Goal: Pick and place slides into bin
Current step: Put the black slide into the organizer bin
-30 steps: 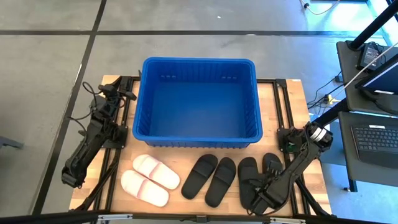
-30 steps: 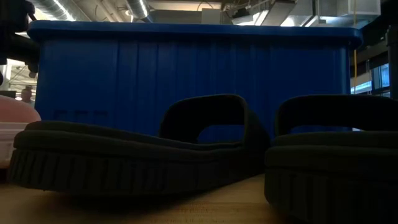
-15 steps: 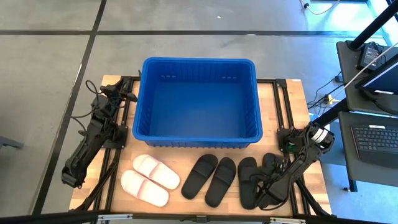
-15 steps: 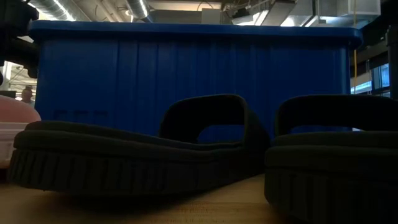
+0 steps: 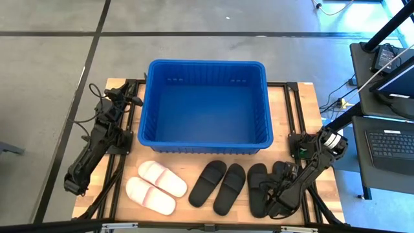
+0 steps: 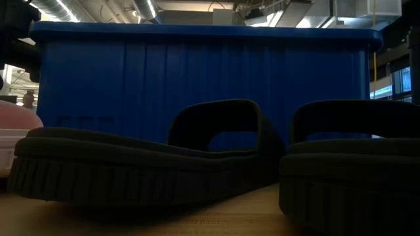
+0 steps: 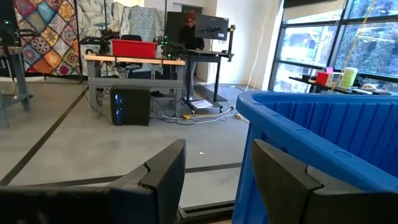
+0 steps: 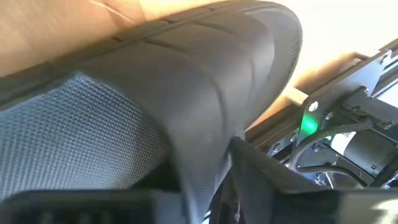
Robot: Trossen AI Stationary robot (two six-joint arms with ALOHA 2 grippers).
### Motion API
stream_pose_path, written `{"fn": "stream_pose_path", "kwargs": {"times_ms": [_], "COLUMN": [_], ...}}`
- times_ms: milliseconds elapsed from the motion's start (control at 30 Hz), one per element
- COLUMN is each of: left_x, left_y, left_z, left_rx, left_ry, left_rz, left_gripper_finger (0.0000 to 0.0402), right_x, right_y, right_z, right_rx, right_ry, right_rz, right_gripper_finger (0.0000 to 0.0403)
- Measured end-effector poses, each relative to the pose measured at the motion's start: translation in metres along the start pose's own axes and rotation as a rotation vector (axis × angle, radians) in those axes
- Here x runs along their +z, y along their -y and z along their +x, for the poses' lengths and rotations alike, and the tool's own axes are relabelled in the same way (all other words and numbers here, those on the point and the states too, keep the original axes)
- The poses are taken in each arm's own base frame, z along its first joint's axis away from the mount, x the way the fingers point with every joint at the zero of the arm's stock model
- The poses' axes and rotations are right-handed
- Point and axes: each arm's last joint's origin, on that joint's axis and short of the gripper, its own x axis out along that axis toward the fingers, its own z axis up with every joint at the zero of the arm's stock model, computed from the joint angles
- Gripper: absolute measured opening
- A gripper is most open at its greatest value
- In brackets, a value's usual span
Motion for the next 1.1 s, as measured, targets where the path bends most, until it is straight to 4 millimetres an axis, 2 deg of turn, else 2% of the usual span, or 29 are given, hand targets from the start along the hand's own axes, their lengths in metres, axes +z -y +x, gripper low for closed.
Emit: {"fn": "stream_pose_path", "kwargs": {"times_ms": [133, 333, 500, 733, 967, 1100], "left_x": [0.000, 0.000, 0.000, 0.000, 0.000, 0.000], "left_y": [0.000, 0.000, 0.000, 0.000, 0.000, 0.000], "left_z": [0.000, 0.000, 0.000, 0.000, 0.000, 0.000], "left_rx": [0.000, 0.000, 0.000, 0.000, 0.000, 0.000], "left_ry": [0.000, 0.000, 0.000, 0.001, 0.000, 0.000], "left_rz": [0.000, -0.009, -0.024, -0.025, -0.023, -0.027], "left_gripper_finger": [0.0178, 0.0178, 0.0178, 0.0178, 0.0178, 0.0178], "right_x": [0.000, -0.001, -0.009, -0.028, -0.044, -0.046], "right_y": [-0.002, -0.005, 0.005, 0.045, 0.090, 0.118], "right_z": [-0.006, -0.025, -0.056, -0.101, -0.133, -0.148], "right_rx": [0.020, 0.065, 0.141, 0.252, 0.473, 0.576], "right_ry": [0.007, 0.006, 0.033, 0.073, 0.065, 0.118], "right_rz": [-0.001, -0.006, -0.053, -0.049, -0.038, -0.004], "right_gripper_finger": [0.0018, 0.0024, 0.0015, 0.0016, 0.0017, 0.0017]}}
